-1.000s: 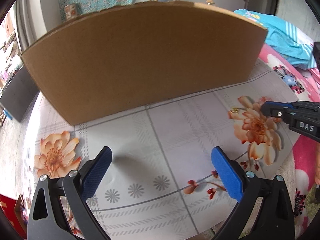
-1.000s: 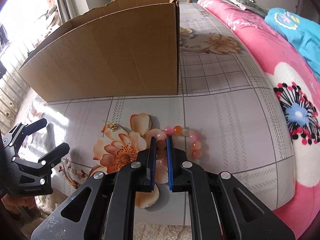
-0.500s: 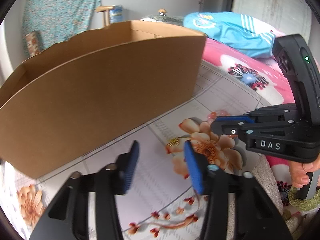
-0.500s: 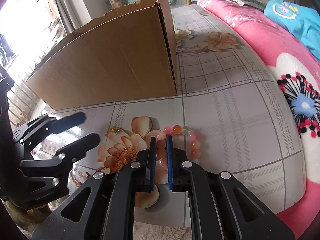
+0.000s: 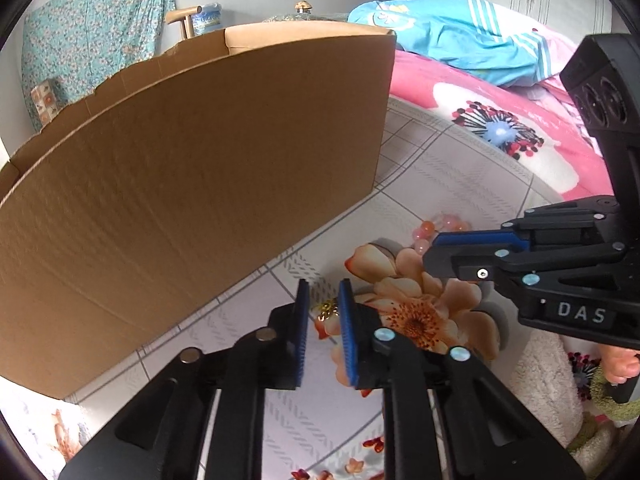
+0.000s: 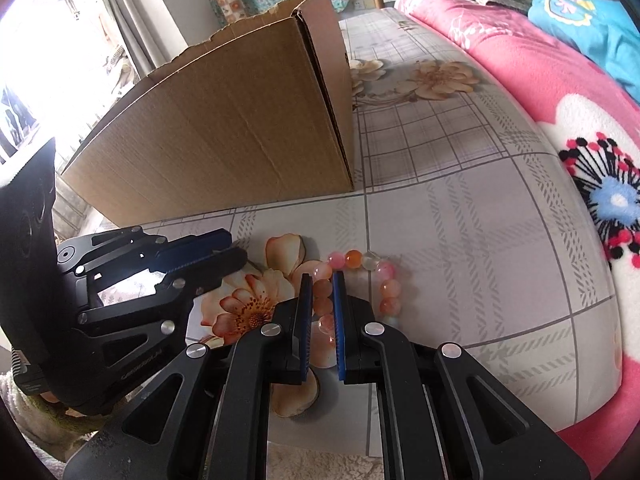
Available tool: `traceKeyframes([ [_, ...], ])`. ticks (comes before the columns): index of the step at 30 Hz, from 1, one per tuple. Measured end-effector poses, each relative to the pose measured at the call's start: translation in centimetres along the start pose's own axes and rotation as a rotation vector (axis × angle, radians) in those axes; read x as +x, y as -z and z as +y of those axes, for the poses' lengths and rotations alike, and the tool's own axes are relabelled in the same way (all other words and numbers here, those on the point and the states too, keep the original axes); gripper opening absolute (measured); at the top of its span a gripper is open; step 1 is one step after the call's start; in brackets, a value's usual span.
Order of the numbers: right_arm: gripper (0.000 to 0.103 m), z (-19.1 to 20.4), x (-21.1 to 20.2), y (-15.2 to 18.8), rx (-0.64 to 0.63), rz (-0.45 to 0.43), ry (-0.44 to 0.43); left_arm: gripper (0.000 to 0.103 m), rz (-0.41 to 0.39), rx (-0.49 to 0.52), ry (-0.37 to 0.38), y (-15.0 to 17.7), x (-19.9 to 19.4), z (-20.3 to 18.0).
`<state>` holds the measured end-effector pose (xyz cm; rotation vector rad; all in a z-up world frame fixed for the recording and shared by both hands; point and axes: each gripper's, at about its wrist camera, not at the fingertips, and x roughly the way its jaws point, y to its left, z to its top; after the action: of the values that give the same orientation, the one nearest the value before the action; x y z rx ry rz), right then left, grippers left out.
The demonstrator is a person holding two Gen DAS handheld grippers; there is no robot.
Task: Organize jewelry
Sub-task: 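Lift the bead bracelet off the sheet with the right tool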
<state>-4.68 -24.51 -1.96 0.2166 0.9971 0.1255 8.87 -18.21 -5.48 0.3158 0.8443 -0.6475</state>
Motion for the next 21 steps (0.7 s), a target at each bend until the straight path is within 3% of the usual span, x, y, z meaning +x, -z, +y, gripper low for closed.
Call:
traceKeyframes([
  [7,0.008,-0.1,-0.2,0.1,0.003,-0.002,-0.002,0.003,-0.003,0.0,-0.001,0.1,-0.2,-0.1],
  [13,0.008,0.0,-0.2,0.2,0.001,-0.003,0.009,0.001,-0.002,-0.13,0.086,0.8,-1.2,2.2],
  [21,0.008,0.8,0.1,0.1,-0.017,-0.003,0.046,0.001,-0.021,-0.174,-0.041,2.4,-3.8,4.3],
])
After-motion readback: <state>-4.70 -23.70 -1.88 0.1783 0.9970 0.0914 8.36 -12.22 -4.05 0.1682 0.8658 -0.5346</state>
